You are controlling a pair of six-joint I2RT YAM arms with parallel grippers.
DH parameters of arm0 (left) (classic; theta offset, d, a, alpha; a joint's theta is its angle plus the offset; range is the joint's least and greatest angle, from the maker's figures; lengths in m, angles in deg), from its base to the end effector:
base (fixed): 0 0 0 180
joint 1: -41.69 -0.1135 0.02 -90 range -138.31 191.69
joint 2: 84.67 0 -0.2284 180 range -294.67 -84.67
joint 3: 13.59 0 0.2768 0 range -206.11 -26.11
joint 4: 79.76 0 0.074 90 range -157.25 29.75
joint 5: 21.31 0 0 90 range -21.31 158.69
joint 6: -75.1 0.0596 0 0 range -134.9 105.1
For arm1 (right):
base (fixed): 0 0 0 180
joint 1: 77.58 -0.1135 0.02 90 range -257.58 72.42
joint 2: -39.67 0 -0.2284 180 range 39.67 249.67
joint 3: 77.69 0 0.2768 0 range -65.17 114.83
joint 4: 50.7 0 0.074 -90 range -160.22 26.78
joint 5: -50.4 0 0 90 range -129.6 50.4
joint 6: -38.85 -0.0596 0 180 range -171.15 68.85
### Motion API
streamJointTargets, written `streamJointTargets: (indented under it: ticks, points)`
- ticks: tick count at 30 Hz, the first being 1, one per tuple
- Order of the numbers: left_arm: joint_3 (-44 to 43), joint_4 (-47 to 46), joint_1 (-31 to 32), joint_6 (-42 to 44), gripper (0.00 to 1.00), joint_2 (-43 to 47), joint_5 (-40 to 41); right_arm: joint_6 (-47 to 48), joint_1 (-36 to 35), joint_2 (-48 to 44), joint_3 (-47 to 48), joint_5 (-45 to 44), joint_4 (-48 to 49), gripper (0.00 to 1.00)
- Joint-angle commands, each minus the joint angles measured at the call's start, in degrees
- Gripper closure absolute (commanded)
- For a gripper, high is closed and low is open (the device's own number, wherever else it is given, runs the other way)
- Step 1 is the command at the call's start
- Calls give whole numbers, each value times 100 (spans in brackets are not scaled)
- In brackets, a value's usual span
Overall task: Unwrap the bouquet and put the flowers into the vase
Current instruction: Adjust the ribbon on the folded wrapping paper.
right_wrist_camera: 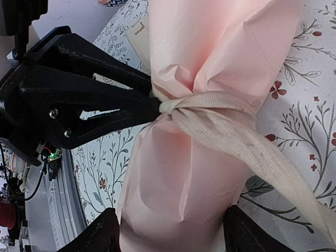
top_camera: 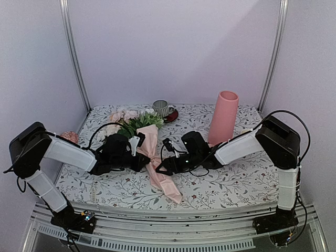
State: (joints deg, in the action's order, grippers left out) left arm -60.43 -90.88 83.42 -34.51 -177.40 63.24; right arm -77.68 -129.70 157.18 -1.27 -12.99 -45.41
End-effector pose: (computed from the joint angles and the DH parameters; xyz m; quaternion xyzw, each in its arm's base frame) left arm 0.2448 -0.2259 0.0669 0.1914 0.8644 -0.2724 0.3768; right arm 0.2475 0.3616 0.0597 -0.2941 0.8216 0.4394 0.2131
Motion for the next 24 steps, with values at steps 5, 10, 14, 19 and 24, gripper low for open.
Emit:
streamJointTargets:
  ticks: [5,10,14,19,24]
  points:
    - [-74,300,105,91,100,-1,204,-105,-23,94,-186,-24,-46,30]
    - [-12,493,123,-39,100,439,396,-191,-23,-78,-369,-478,-34,31]
    - [164,538,111,-322,100,736,704,-246,-19,-96,-444,-683,-49,32]
    - [204,804,112,-703,100,843,1107,-352,-19,-27,-504,-777,-87,33]
    - [332,778,114,-857,100,907,1179,-423,-25,-137,-614,-975,-130,32]
